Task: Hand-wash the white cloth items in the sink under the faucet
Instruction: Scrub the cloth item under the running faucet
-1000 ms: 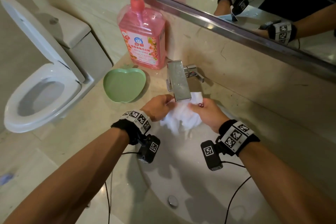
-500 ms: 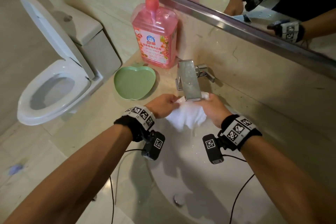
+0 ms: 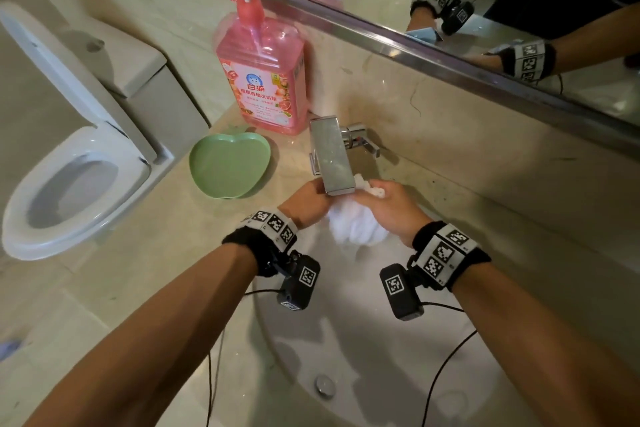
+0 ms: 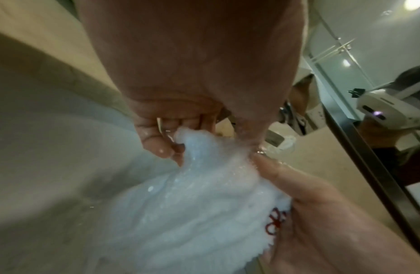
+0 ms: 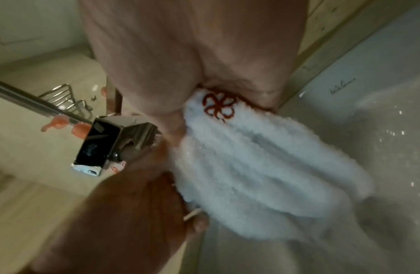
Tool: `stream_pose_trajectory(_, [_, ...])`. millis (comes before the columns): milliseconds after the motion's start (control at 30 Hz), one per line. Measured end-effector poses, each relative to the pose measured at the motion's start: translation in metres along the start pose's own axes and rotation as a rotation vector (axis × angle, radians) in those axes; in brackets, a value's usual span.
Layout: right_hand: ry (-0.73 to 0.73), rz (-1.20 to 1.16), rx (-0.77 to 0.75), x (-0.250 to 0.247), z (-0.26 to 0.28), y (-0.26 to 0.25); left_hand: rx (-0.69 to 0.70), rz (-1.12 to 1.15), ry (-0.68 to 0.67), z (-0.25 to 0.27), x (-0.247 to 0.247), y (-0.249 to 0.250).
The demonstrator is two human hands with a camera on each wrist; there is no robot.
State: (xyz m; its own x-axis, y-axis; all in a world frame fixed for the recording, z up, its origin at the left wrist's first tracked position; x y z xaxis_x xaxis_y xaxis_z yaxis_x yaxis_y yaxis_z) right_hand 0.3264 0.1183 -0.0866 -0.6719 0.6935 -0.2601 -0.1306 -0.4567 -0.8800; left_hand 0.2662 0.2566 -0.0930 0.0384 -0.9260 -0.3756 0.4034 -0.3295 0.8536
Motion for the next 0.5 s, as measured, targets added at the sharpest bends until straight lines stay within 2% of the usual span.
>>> stream_pose_trajectory(67, [0.041, -0.066, 0.007, -0.002, 0.0, -0.002, -0.038, 0.027, -0.042, 0.002, 0.0, -0.01])
stream_pose_trajectory(133, [0.032, -0.07, 0.046, -0.001, 0.0, 0.002, -0.062, 0.055, 0.021, 0.003, -0.008, -0.018])
stream_pose_trajectory(200, [-0.021, 0.067, 0.054, 0.003, 0.001, 0.007, -0.082, 0.064, 0.117, 0.004, -0.019, -0.024])
stream_pose_trajectory(267, [-0.072, 0.201, 0.005, 0.011, 0.0, 0.006, -0.066, 0.067, 0.124, 0.008, -0.023, -0.021])
stream_pose_trajectory(300, [-0.097, 0.189, -0.028, 0.016, 0.0, 0.002, -0.043, 0.061, 0.1, 0.01, -0.023, -0.016])
stream_pose_trajectory(400, [-0.155, 0.024, -0.056, 0.031, -0.005, -0.005, 0.046, -0.184, 0.095, 0.013, -0.028, -0.003])
stream_pose_trajectory(500, [-0.169, 0.044, -0.041, 0.036, -0.012, -0.009, 0.053, -0.352, 0.165, 0.016, -0.04, 0.0])
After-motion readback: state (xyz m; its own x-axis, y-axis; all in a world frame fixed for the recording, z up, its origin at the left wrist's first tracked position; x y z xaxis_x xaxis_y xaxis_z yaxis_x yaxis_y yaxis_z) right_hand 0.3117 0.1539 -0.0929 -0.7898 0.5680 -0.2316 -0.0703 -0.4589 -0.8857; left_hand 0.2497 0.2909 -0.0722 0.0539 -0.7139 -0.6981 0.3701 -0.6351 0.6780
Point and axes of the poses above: each hand's wrist, its own z-axis away from the middle knuckle, its own x-axis out of the palm, y = z × x, the point moved 7 cm from there along -z, towards the middle knuckle, and after that the axes turned 3 degrees about -x, right-handed, at the moved point
